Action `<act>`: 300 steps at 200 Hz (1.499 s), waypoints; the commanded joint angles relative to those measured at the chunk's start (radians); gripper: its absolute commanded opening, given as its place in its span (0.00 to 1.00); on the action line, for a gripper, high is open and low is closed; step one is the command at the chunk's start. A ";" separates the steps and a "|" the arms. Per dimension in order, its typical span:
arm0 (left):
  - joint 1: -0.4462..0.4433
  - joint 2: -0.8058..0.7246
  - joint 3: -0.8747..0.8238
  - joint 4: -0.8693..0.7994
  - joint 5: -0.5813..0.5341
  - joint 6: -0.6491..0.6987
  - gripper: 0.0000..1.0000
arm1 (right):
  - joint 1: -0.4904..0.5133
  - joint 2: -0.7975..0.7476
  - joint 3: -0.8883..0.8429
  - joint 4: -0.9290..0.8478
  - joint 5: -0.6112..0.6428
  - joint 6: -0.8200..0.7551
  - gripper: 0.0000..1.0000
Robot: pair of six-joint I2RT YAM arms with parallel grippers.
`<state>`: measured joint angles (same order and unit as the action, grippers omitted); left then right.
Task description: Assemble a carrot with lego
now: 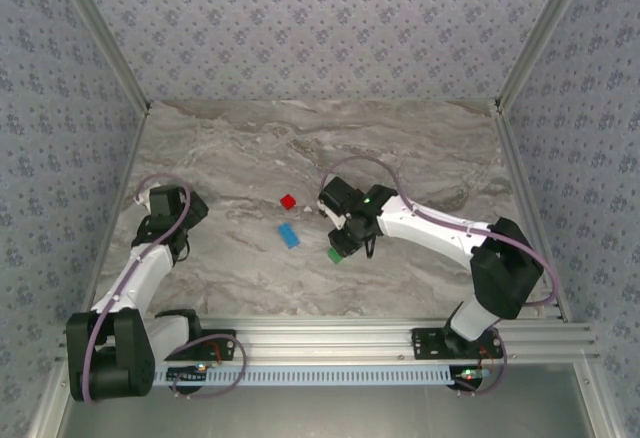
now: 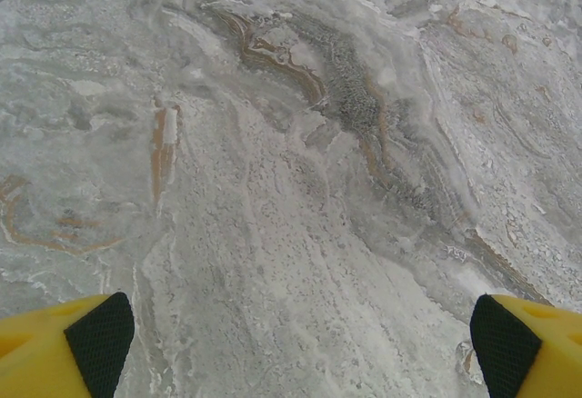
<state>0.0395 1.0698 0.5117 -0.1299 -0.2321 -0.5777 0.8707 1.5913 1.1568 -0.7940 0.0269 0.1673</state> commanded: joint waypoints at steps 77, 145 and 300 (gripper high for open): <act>0.004 0.010 0.005 0.012 0.005 -0.001 0.98 | 0.012 0.030 -0.036 0.110 -0.022 0.015 0.27; 0.004 0.017 0.010 0.012 0.007 0.000 0.98 | 0.019 0.075 -0.026 0.104 -0.049 -0.008 0.27; 0.005 0.021 0.012 0.010 0.006 0.001 0.98 | 0.034 0.175 -0.021 0.062 -0.045 -0.022 0.27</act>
<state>0.0395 1.0832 0.5114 -0.1295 -0.2317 -0.5777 0.8928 1.6978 1.1507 -0.6830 -0.0223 0.1638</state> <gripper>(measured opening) 0.976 0.342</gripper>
